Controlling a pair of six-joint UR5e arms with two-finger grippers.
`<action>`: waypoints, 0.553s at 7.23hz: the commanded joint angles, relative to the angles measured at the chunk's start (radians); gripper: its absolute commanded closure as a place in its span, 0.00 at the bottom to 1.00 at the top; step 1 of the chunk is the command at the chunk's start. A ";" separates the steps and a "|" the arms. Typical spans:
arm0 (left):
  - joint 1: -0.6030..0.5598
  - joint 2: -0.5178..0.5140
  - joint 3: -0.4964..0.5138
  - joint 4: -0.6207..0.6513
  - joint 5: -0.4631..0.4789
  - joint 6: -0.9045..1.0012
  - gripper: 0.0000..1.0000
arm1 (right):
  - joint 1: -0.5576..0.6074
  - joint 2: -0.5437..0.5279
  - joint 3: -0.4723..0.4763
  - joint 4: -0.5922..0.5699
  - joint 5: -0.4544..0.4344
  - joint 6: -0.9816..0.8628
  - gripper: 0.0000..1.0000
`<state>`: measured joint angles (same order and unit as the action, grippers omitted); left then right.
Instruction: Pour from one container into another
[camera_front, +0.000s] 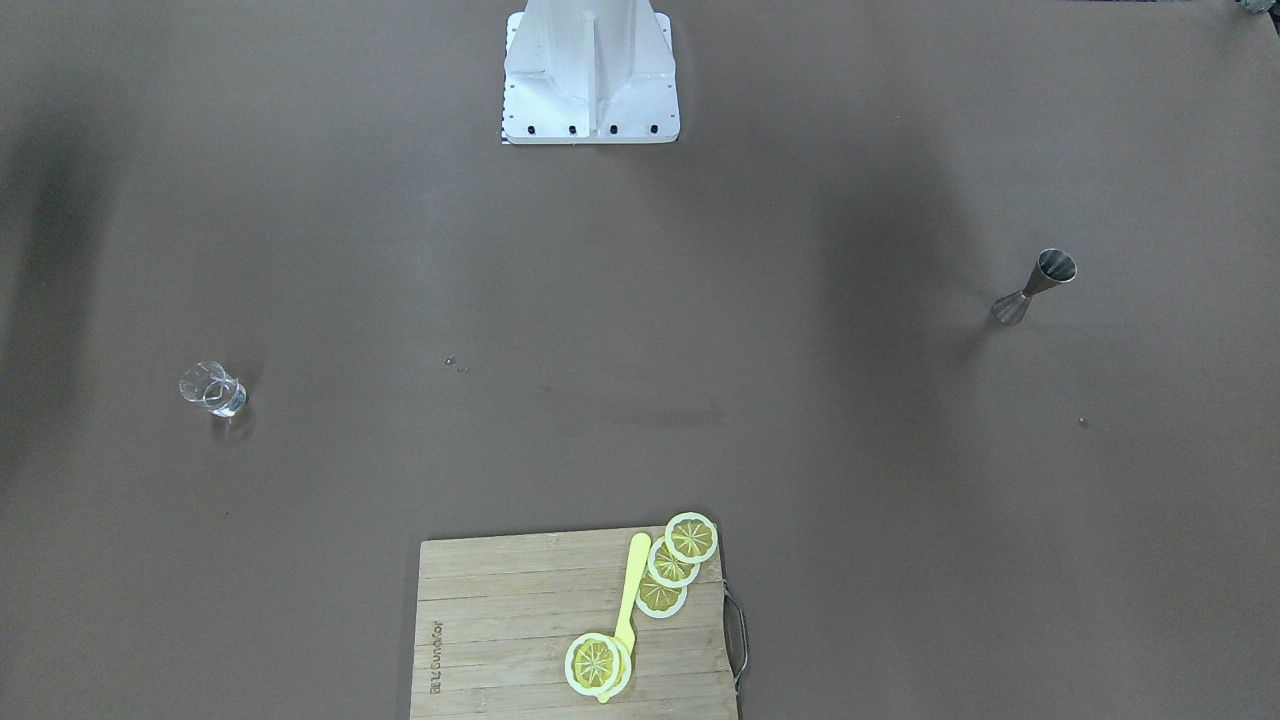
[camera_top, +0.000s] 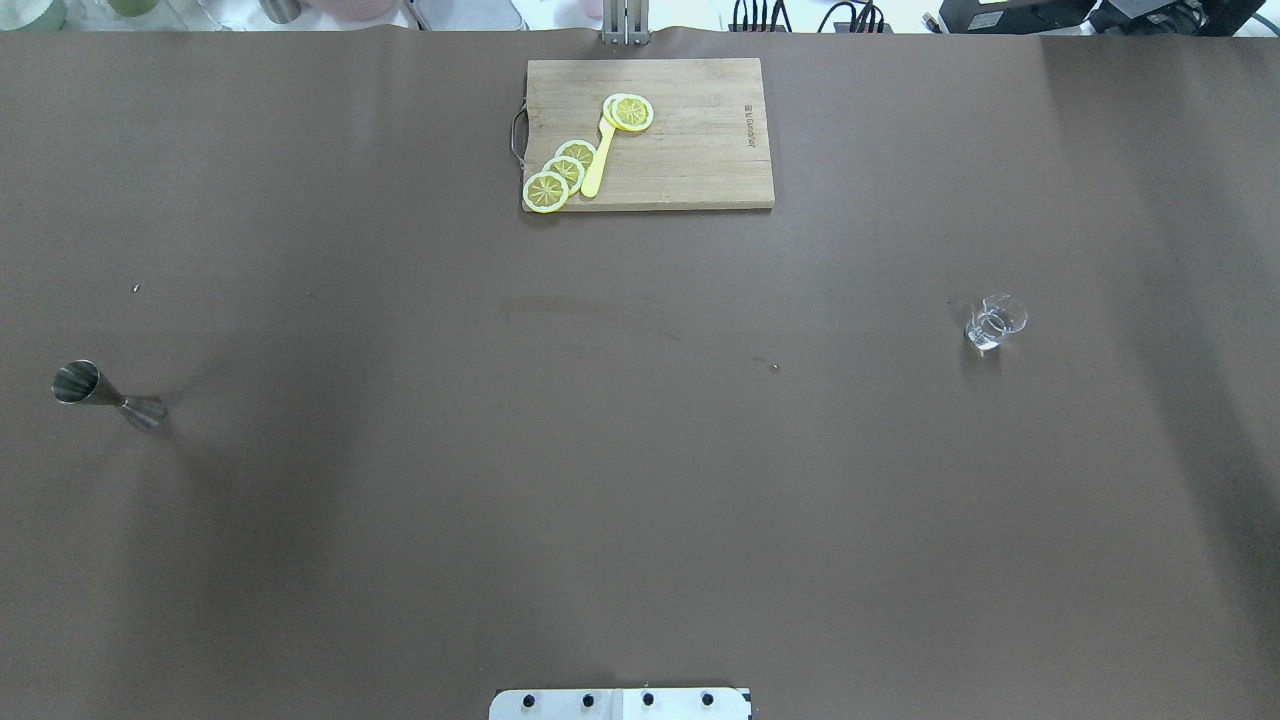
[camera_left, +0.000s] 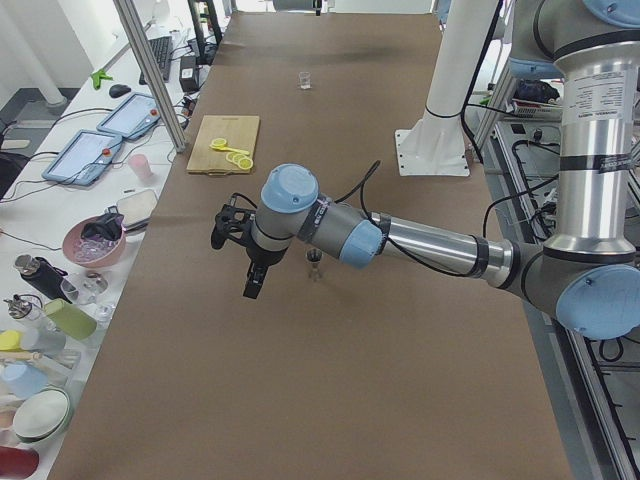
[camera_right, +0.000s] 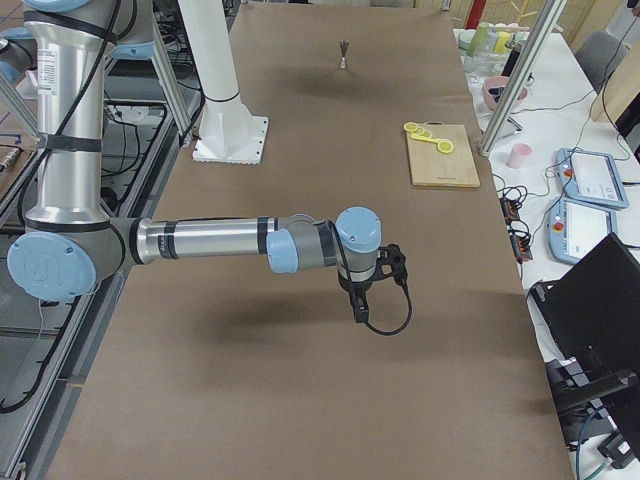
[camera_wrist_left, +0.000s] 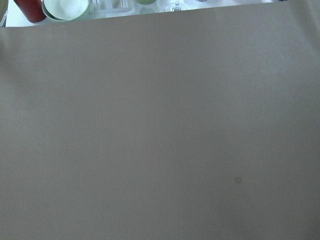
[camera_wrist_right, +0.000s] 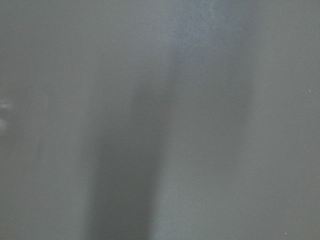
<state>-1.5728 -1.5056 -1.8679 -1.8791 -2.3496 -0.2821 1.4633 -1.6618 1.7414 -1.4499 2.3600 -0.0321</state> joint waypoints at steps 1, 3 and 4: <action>0.118 0.045 -0.101 -0.098 0.106 -0.197 0.03 | -0.069 0.007 0.001 0.052 -0.047 0.003 0.00; 0.215 0.068 -0.151 -0.200 0.223 -0.326 0.03 | -0.115 0.014 0.023 0.162 -0.041 0.001 0.00; 0.243 0.093 -0.183 -0.228 0.274 -0.368 0.03 | -0.126 0.014 0.023 0.240 -0.039 0.012 0.00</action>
<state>-1.3740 -1.4371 -2.0144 -2.0605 -2.1409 -0.5846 1.3570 -1.6488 1.7590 -1.3002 2.3198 -0.0278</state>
